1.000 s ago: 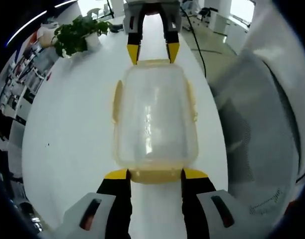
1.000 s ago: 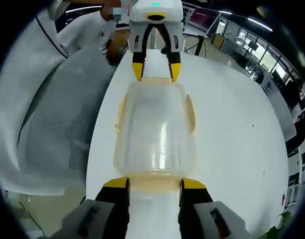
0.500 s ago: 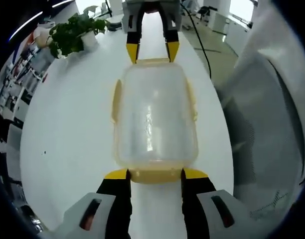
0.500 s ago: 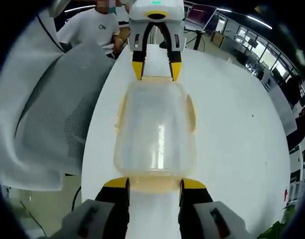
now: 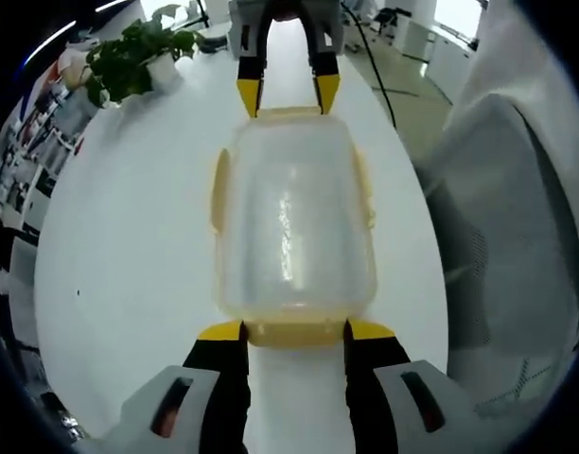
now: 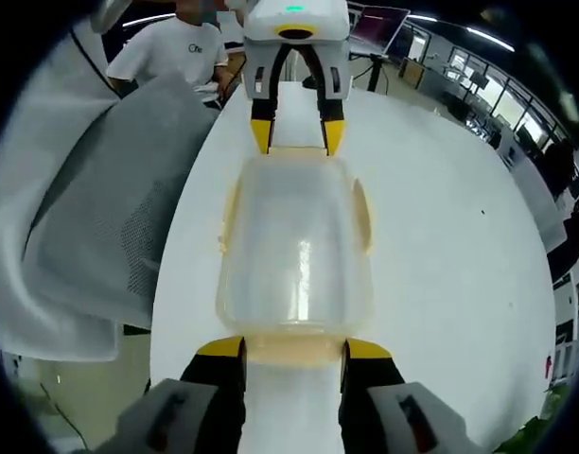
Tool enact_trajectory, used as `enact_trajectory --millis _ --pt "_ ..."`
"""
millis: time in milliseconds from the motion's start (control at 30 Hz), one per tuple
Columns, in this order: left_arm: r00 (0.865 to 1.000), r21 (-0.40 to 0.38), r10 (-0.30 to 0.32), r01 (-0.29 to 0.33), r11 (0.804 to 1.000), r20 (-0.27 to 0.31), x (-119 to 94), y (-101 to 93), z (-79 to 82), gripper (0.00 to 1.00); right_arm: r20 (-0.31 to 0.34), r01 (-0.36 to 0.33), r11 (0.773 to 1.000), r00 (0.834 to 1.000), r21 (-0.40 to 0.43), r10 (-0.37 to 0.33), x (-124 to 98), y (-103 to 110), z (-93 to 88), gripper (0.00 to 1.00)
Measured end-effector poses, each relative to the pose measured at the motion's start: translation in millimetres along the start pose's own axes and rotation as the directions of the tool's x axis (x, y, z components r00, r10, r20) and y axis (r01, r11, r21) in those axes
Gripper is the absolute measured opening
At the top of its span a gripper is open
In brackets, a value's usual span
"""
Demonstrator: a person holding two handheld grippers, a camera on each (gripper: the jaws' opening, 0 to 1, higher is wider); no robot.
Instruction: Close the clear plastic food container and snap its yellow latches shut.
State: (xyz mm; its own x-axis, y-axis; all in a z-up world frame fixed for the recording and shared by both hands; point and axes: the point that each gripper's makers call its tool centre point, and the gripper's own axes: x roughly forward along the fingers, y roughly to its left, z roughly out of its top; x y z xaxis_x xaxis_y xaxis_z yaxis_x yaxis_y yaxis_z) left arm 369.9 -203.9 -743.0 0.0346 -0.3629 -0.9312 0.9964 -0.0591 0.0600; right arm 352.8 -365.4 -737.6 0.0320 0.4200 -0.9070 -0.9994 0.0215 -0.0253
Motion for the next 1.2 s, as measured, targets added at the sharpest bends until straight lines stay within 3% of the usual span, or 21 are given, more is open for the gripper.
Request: enact_trajectory --millis 400,500,800,967,1033,1133,1200 --pt "1.0 -0.009 -0.005 0.005 1.0 -0.003 1 -0.6 2.9 0.37 -0.014 -0.003 1.0 1.0 -0.021 0.003 5 -3 -6.0 0.37" --pt "1.0 -0.004 0.0 0.0 1.0 -0.001 2 0.6 1.6 0.37 -0.004 -0.044 0.998 0.999 0.041 0.044 5 5 -5.1 0.38" --pt "1.0 -0.012 -0.004 0.004 1.0 0.003 3 -0.1 2.0 0.38 -0.026 -0.023 0.999 0.999 0.046 0.024 6 4 -8.5 0.39" --pt "0.999 -0.021 -0.004 0.005 1.0 0.034 -1 -1.6 4.4 0.39 -0.003 -0.016 0.998 1.0 0.068 0.016 0 3 -7.9 0.38" --pt "0.999 -0.036 -0.01 0.011 0.999 0.036 -2 -1.7 3.3 0.43 -0.001 -0.015 0.997 1.0 0.073 0.016 -2 4 -7.5 0.38" --pt "0.999 -0.069 -0.008 0.011 0.998 0.039 -4 -1.7 1.4 0.59 0.014 -0.005 0.997 1.0 0.08 0.004 -8 4 -3.2 0.38" --pt "0.999 -0.089 -0.009 0.013 0.996 0.045 -7 -2.5 -0.6 0.59 0.034 -0.001 0.995 0.999 0.097 -0.003 -12 5 1.5 0.37"
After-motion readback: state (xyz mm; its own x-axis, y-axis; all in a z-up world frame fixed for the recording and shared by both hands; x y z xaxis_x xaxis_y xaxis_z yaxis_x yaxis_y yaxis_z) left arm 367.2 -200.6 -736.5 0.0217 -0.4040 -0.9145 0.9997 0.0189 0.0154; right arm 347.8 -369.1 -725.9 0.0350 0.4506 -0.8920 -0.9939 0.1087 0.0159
